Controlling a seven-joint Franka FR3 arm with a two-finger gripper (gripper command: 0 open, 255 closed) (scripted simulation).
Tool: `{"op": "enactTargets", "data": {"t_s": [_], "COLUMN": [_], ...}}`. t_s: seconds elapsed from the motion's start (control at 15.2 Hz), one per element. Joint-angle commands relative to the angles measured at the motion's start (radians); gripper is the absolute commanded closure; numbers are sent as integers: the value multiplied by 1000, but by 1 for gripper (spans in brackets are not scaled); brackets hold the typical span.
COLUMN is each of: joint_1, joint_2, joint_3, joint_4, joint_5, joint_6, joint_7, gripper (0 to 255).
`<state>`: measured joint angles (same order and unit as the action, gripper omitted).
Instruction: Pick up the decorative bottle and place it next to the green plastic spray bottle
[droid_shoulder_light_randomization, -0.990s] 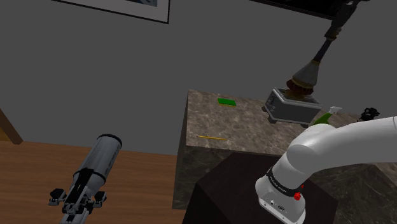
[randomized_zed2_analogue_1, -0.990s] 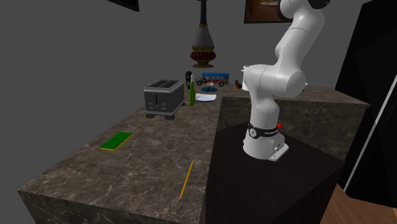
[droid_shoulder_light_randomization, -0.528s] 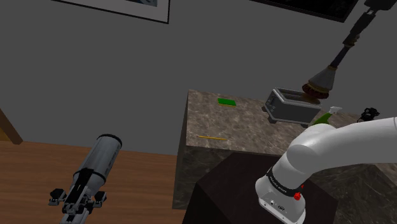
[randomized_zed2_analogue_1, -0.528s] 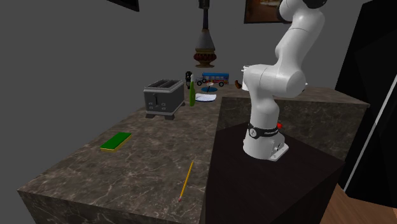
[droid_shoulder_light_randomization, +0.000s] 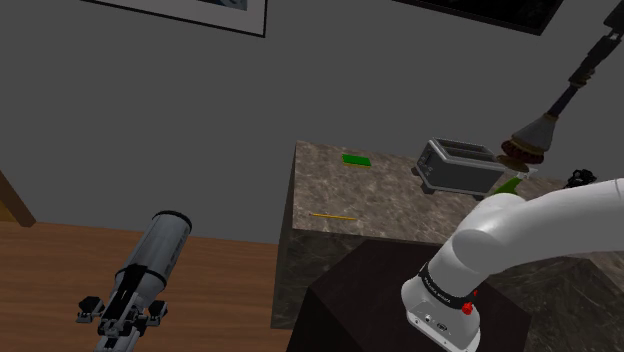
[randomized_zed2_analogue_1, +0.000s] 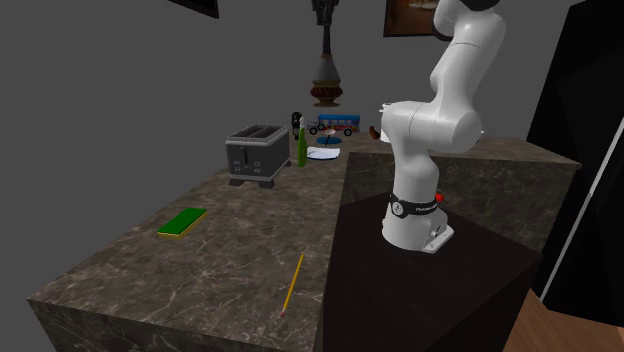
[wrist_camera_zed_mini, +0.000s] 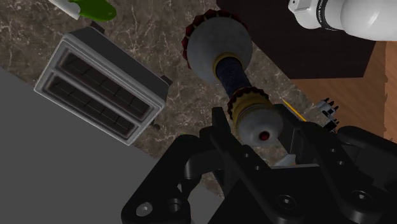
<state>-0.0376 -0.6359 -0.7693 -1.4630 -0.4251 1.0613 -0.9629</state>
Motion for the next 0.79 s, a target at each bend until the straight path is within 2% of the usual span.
{"op": "enactTargets", "data": {"t_s": [0.0,0.2,0.33,0.46,0.59,0.73], "joint_1": [26,82,139,219,336,284], "joint_2": [24,59,84,105,115,90], "joint_3": [-69,-192,-291,-407,-547,-496], "joint_4": [55,132,194,267,361,294], "joint_5": [-19,-40,-51,-64,-85,-94], "joint_6": [-4,0,1,-2,-14,17], "joint_7": [-64,-154,-215,-274,-333,-314], "gripper": [255,255,255,255,255,255]}}
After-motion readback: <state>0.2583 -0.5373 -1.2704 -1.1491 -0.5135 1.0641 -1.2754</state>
